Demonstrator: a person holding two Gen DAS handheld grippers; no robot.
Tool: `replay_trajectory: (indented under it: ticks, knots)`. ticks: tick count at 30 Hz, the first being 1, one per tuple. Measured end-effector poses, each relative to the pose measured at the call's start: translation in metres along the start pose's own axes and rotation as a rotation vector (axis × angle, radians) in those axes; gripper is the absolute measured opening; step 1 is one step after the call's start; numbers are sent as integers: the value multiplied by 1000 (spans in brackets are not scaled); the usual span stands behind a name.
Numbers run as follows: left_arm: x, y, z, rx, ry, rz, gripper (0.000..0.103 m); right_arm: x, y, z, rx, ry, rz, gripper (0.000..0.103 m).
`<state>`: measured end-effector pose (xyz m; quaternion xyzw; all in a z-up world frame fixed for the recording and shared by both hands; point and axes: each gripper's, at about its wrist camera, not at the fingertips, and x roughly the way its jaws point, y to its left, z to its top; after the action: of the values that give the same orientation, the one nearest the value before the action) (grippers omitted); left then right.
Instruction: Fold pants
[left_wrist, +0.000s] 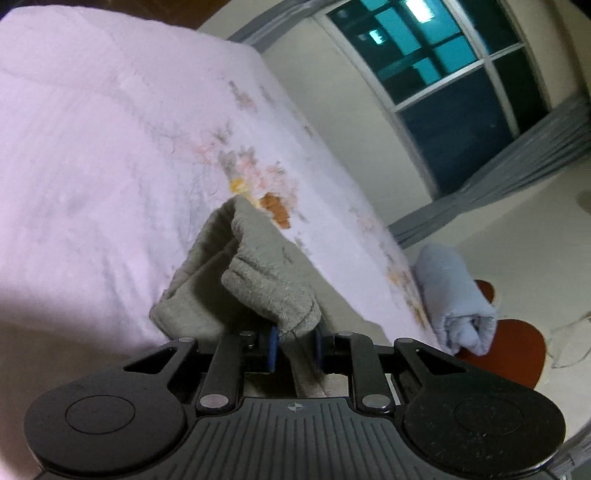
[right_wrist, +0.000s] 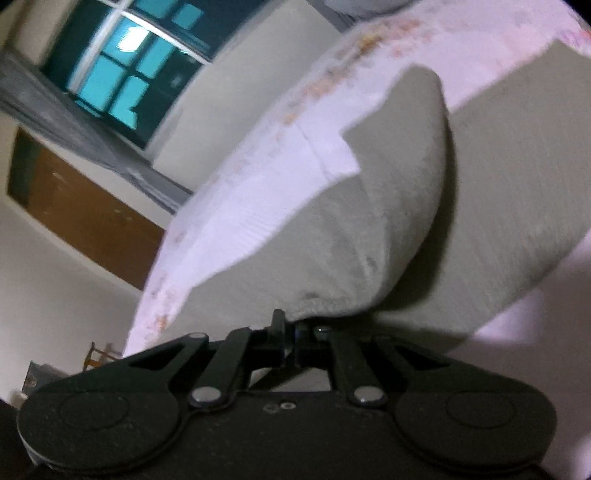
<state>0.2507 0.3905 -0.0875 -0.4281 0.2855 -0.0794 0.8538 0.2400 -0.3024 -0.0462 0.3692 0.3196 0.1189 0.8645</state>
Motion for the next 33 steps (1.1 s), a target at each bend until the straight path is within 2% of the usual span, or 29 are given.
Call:
replay_trajectory:
  ticks: [2,3,5,8,10,12,15,16,18,20,21,22,23,24,25,26,27,28,30,33]
  knots:
    - [-6,8,-1,-20,12,5,19,-1,-1,-1,-4,-1,10,0]
    - [-3,16,-4,-25,37,36,19,1,-4,-3,-7,10,-1,0]
    - [4,30,-9,-58,73,53,19,15,-15,-5,3,63,-70,0]
    - [-2,24,-8,-63,41,20,19,18,-24,-7,53,58,-67,0]
    - [-9,17,-7,-43,20,-16,19,12,-13,-3,24,25,-44,0]
    - [-12,15,-9,-33,17,-22,19,9,-7,-1,-5,7,-21,0]
    - [-2,28,-16,-23,65,55,19,15,-14,-3,-8,35,-49,0]
    - [1,31,-18,-35,62,48,19,23,-22,-6,8,70,-94,0]
    - [3,30,-18,-39,42,52,20,26,-28,-11,35,66,-91,0]
    - [1,20,-17,4,24,79,22,26,-24,-11,17,58,-104,0]
    - [0,15,-17,25,21,96,23,21,-24,-11,15,60,-103,4]
    - [-1,9,-17,46,13,115,28,18,-23,-10,17,61,-102,11]
    - [-6,2,-18,68,-4,133,39,12,-19,-8,12,48,-111,13]
    - [-10,-4,-19,87,-24,154,57,6,-16,-5,3,26,-129,22]
    - [-19,-11,-20,107,-67,229,103,-6,-14,-1,-8,3,-152,35]
    - [-30,-17,-24,124,-131,315,103,-14,-13,2,-11,-13,-164,41]
    - [-37,-23,-27,143,-169,359,103,-23,-11,5,-17,-35,-171,51]
    - [-41,-27,-28,153,-180,376,103,-32,-10,8,-30,-60,-170,54]
    - [-45,-43,-35,171,-200,421,103,-47,-6,17,-89,-89,-186,54]
    - [-31,-82,-52,286,-201,426,103,-58,3,34,-204,-122,-212,53]
